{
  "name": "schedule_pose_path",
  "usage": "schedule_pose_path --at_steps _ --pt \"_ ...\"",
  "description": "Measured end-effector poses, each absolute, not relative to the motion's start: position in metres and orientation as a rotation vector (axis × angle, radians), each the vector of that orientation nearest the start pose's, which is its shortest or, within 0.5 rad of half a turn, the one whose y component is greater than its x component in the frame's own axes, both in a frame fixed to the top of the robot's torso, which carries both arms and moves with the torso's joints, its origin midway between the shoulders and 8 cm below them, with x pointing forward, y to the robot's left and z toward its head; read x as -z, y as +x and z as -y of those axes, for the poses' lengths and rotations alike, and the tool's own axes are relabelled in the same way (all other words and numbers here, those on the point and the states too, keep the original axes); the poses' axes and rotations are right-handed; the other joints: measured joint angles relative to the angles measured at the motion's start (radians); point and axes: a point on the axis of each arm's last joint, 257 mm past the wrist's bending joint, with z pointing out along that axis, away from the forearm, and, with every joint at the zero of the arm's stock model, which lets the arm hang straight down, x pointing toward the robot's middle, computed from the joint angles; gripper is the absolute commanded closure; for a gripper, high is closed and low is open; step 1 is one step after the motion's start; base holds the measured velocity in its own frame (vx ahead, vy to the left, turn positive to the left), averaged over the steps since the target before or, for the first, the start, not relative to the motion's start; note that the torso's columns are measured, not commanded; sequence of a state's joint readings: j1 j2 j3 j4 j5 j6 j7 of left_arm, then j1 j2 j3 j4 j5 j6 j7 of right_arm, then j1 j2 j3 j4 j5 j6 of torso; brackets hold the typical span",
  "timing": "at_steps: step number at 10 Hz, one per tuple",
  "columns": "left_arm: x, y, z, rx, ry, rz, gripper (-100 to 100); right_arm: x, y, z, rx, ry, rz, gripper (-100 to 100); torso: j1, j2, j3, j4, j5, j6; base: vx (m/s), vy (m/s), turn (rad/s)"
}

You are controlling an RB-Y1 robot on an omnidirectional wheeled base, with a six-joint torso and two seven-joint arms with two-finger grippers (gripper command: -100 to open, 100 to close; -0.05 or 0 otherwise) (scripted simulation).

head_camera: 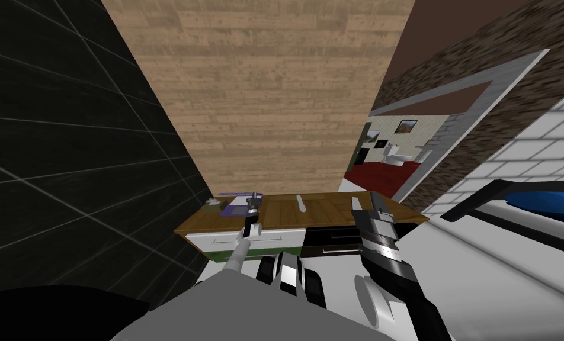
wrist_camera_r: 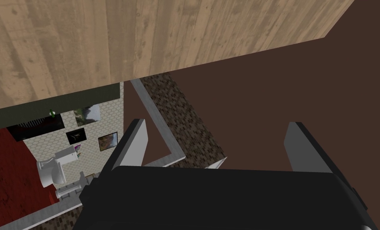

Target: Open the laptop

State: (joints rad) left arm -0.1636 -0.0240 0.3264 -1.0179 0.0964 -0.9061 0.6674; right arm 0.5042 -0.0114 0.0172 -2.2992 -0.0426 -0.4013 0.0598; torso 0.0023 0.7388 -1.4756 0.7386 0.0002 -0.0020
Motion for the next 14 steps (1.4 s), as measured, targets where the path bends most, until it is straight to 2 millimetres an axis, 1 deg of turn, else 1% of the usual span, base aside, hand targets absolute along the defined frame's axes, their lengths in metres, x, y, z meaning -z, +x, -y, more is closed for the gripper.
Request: schedule_pose_path --at_steps 2,8,9,10,11,12,14 --pt "0.198 0.494 -0.359 1.799 -1.239 -0.208 100 -0.012 0.356 0.279 -1.272 0.722 -0.671 0 -0.003 -0.002 -0.001 -0.001 -0.001 0.002 0.007 -0.008 0.024" --pt "0.198 0.494 -0.359 1.799 -1.237 -0.207 100 -0.012 0.356 0.279 -1.272 0.722 -0.671 0 -0.002 -0.001 0.0 -0.001 0.0 0.002 -0.002 0.001 -0.003" --pt "0.202 0.484 -0.36 1.796 -1.231 -0.204 100 -0.012 0.356 0.279 -1.272 0.722 -0.671 0 -0.003 -0.001 0.0 -0.001 0.0 0.002 0.003 -0.005 0.013" --pt "0.202 0.477 -0.361 1.799 -1.217 -0.198 100 -0.012 0.356 0.279 -1.272 0.722 -0.671 0 -0.003 -0.001 -0.001 -0.001 0.0 0.002 0.0 0.0 0.0" --pt "0.209 0.469 -0.364 1.799 -1.211 -0.197 100 -0.012 0.356 0.279 -1.272 0.722 -0.671 0 0.0 -0.001 -0.001 -0.002 0.001 0.0 0.0 0.0 0.0" --pt "0.209 0.462 -0.365 1.804 -1.191 -0.188 100 -0.012 0.356 0.279 -1.272 0.722 -0.671 0 0.0 -0.001 -0.001 -0.001 0.001 0.001 0.003 -0.006 0.016" --pt "0.206 0.456 -0.366 1.807 -1.175 -0.183 100 -0.012 0.356 0.279 -1.272 0.722 -0.671 0 -0.003 -0.001 -0.001 -0.001 0.0 0.002 0.006 -0.007 0.021"
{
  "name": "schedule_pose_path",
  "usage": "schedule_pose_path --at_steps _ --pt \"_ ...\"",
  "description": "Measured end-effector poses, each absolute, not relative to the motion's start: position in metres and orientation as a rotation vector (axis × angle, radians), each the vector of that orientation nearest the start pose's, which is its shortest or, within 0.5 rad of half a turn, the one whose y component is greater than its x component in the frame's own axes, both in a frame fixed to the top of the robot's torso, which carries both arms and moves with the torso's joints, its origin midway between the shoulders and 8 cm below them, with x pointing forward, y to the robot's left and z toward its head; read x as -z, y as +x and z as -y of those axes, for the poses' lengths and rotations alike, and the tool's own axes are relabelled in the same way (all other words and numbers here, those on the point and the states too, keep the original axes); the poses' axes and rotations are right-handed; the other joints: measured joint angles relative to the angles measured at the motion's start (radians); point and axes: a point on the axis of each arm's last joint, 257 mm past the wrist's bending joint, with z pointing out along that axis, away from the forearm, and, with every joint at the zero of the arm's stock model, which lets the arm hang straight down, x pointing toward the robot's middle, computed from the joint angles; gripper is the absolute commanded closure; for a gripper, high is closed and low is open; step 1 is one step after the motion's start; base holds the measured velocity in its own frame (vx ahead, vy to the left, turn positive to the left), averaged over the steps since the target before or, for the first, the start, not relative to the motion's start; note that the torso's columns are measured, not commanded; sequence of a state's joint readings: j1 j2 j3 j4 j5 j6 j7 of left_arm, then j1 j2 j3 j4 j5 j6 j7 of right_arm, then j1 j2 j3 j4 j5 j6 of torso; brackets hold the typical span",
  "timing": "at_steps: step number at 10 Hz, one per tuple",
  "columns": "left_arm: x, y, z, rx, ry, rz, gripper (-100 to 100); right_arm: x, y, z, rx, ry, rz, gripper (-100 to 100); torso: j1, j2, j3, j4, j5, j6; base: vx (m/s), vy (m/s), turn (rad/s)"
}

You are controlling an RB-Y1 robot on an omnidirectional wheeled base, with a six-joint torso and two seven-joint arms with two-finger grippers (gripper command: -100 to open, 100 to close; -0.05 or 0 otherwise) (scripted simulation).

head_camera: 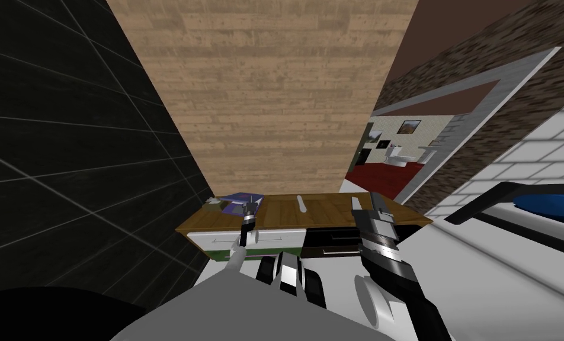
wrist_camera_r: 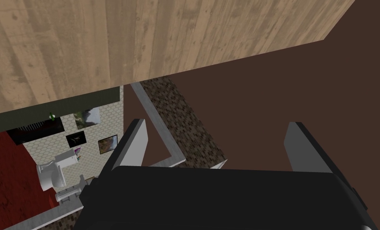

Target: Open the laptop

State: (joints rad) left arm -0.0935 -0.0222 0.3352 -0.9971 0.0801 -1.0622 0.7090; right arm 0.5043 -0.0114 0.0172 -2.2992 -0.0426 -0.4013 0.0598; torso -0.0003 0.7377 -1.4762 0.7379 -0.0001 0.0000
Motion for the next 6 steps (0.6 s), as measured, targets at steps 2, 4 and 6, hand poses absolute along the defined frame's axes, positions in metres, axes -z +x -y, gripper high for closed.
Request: schedule_pose_path --at_steps 2,4,6 --pt "0.205 0.456 -0.366 1.806 -1.176 -0.183 -100 -0.012 0.356 0.279 -1.272 0.722 -0.671 0 0.0 0.001 0.0 0.0 0.0 0.0 -0.021 -0.008 0.029" --pt "0.194 0.472 -0.364 1.815 -1.173 -0.185 -100 -0.012 0.356 0.279 -1.272 0.722 -0.671 0 0.0 0.003 0.002 0.001 0.0 0.0 -0.07 -0.013 0.044" --pt "0.18 0.485 -0.36 1.822 -1.175 -0.189 -100 -0.012 0.356 0.279 -1.272 0.722 -0.671 0 0.001 0.001 0.001 0.0 0.0 0.0 -0.056 -0.002 0.029"
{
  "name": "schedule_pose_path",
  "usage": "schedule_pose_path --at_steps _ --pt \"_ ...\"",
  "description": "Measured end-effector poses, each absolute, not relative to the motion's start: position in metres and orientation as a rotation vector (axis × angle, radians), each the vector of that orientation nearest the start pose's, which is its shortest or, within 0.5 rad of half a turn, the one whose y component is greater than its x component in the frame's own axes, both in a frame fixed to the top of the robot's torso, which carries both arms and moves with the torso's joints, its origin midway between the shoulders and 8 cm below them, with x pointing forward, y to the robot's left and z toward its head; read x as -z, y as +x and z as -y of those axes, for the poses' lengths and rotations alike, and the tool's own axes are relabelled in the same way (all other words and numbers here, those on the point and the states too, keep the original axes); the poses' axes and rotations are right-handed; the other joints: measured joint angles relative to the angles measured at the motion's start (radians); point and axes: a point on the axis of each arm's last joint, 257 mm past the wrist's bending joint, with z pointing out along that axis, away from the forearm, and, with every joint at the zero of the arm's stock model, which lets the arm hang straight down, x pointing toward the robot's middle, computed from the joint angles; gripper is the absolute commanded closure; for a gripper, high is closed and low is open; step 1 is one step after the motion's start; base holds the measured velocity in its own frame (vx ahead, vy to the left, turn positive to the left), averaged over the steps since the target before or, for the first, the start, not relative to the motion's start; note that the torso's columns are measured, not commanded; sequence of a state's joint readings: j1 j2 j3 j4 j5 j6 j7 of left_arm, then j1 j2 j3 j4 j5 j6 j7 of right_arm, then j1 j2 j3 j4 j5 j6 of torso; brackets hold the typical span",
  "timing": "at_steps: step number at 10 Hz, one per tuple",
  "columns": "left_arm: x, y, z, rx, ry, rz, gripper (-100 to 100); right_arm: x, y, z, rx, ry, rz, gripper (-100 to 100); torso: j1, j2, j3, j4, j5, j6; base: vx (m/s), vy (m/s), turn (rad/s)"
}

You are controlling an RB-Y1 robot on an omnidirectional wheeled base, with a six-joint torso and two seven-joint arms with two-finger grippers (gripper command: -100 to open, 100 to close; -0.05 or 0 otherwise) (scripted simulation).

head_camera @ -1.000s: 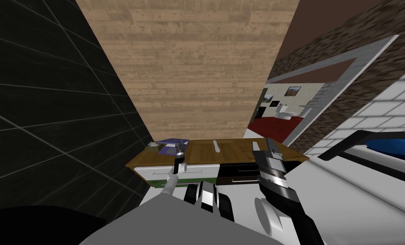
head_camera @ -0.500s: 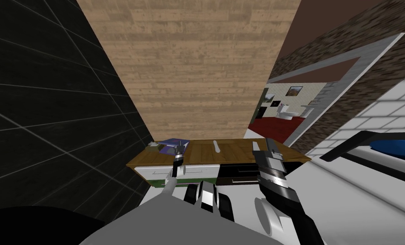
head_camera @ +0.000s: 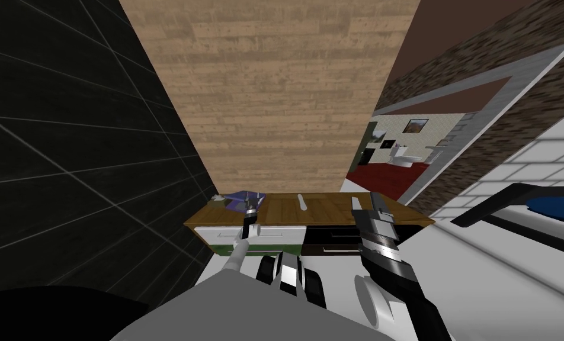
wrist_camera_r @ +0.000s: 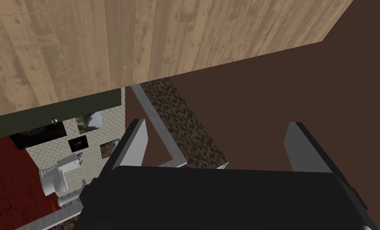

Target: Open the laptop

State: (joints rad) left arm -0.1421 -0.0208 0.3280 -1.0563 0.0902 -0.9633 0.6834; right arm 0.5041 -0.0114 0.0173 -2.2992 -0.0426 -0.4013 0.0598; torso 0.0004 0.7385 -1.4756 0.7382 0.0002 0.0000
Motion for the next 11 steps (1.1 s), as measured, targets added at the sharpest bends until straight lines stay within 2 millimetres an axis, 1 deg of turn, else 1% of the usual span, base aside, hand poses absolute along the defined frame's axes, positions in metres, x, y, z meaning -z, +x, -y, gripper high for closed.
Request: schedule_pose_path --at_steps 1,5,6,11 --pt "0.18 0.491 -0.36 1.821 -1.181 -0.194 -100 -0.012 0.356 0.279 -1.272 0.722 -0.671 0 0.0 -0.002 -0.001 -0.001 0.0 0.0 -0.051 0.002 0.051" --pt "0.155 0.523 -0.355 1.839 -1.178 -0.203 -100 -0.012 0.356 0.279 -1.272 0.722 -0.671 0 -0.001 0.0 0.0 0.0 0.0 0.0 -0.051 -0.003 0.033" --pt "0.154 0.524 -0.354 1.838 -1.18 -0.205 0 -0.012 0.356 0.279 -1.272 0.722 -0.671 0 0.0 -0.002 -0.001 -0.001 0.0 0.0 -0.005 -0.001 -0.001" --pt "0.155 0.524 -0.354 1.838 -1.179 -0.205 0 -0.012 0.356 0.279 -1.272 0.722 -0.671 0 0.0 0.0 0.0 0.0 0.0 0.0 0.0 0.0 0.0"
